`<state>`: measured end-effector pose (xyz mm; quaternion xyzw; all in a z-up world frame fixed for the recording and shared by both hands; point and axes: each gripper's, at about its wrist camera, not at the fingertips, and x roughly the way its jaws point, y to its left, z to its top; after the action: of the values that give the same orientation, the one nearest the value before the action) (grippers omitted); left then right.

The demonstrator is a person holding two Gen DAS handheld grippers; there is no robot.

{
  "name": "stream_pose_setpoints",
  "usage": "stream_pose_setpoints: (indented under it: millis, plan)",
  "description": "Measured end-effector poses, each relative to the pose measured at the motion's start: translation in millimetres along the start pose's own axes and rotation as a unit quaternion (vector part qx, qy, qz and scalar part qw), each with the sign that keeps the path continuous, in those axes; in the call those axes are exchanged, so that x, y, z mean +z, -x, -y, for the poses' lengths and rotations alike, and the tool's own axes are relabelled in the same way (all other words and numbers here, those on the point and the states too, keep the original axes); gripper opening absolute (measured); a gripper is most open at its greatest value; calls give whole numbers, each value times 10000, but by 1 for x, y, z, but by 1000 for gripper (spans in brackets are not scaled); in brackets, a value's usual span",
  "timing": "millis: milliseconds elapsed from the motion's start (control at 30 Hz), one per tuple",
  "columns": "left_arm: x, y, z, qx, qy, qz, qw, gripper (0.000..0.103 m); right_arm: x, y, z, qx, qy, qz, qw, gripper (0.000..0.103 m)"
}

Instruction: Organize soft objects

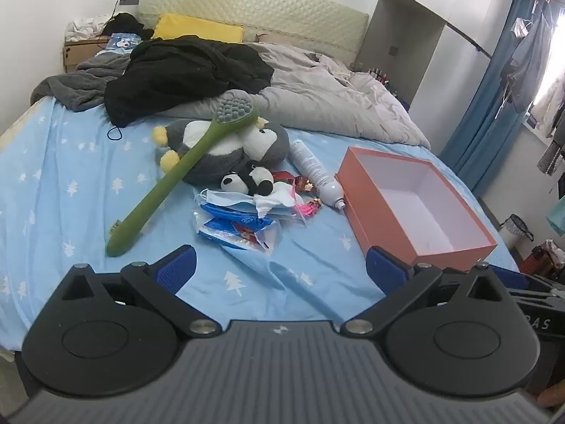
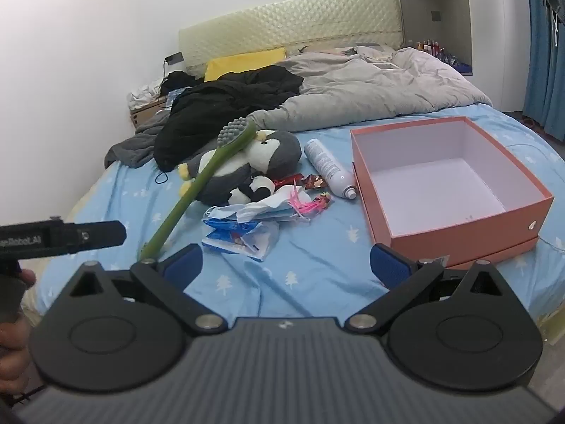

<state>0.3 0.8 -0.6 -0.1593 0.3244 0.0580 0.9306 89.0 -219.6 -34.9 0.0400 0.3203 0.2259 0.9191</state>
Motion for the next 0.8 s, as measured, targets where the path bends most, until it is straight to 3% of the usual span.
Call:
stream_pose_setpoints:
  millis: [800]
  plan:
    - [-7,-2,7,64,-315,-12,9995,103,-5,3,0,-177,30,38,9998,103]
